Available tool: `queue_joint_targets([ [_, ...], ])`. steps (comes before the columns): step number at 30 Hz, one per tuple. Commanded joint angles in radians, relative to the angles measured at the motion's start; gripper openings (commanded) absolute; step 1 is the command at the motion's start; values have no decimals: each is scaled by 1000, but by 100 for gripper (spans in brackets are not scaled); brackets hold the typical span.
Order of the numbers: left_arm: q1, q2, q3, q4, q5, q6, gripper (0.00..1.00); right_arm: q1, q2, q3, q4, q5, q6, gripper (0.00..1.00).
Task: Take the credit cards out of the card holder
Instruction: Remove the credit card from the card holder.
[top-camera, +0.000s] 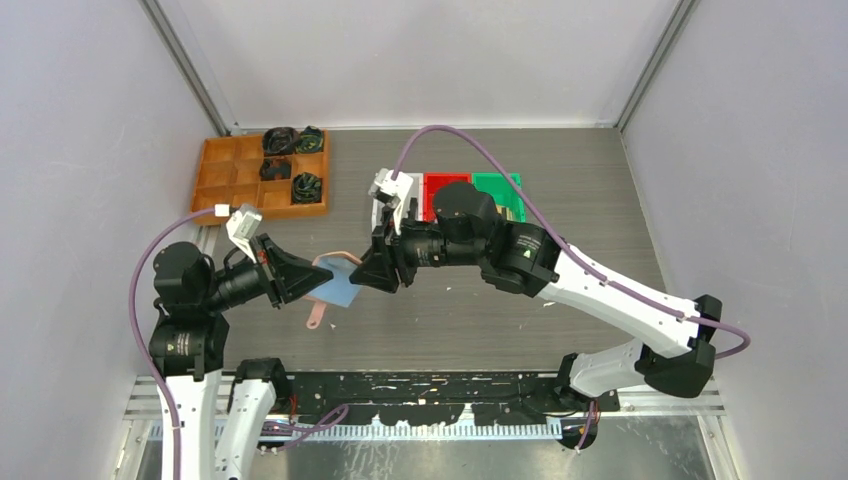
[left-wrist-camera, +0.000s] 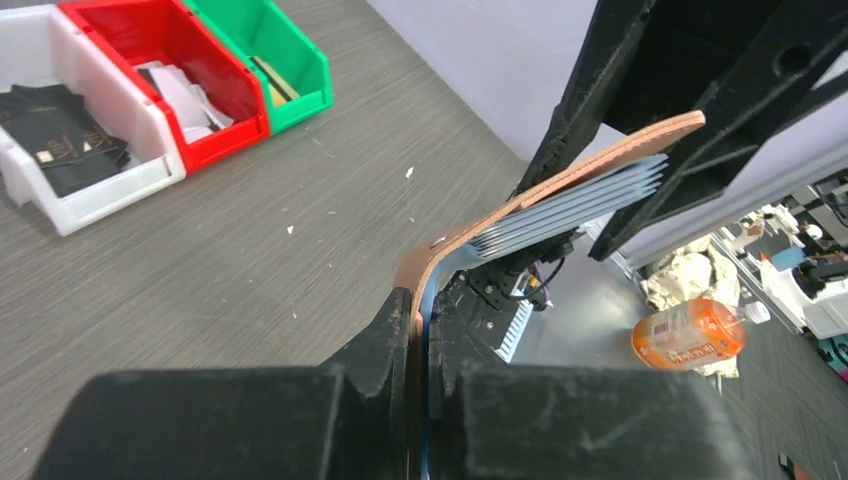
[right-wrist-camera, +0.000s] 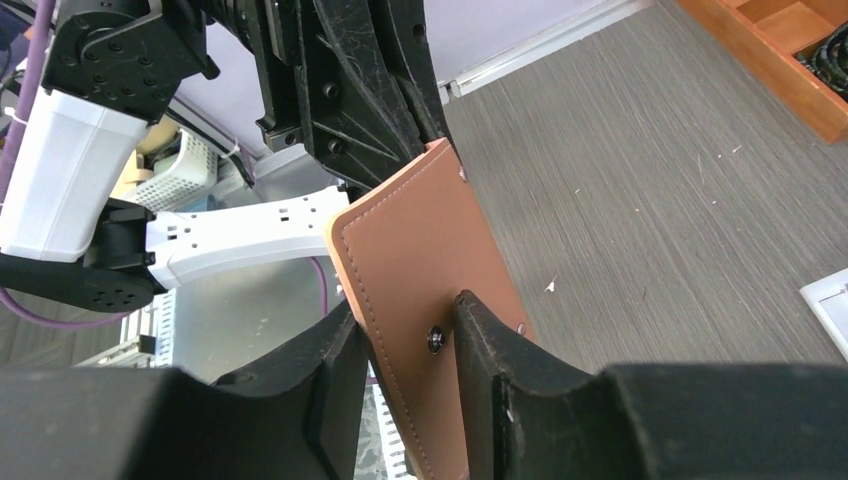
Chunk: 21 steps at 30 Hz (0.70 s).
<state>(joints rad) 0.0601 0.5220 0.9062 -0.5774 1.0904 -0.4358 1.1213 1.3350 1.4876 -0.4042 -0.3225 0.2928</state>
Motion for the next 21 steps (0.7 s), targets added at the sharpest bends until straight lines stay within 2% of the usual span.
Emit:
queue_joint_targets([
  [1,2,8,59,119,91,-56,0,6,-62,1,37,26,3,41],
  [3,3,8,63,120,110,-54,0,5,-73,-2,32,16,-3,41],
  [6,3,9,75,95,102,-27,0,5,-90,-8,15,-2,-16,49],
  [9,3,16,86,88,105,-33,0,2,-94,-11,-5,1,-20,50],
  [21,3,45,145,87,236,-53,0,-11,-81,-2,-18,-11,-27,40],
])
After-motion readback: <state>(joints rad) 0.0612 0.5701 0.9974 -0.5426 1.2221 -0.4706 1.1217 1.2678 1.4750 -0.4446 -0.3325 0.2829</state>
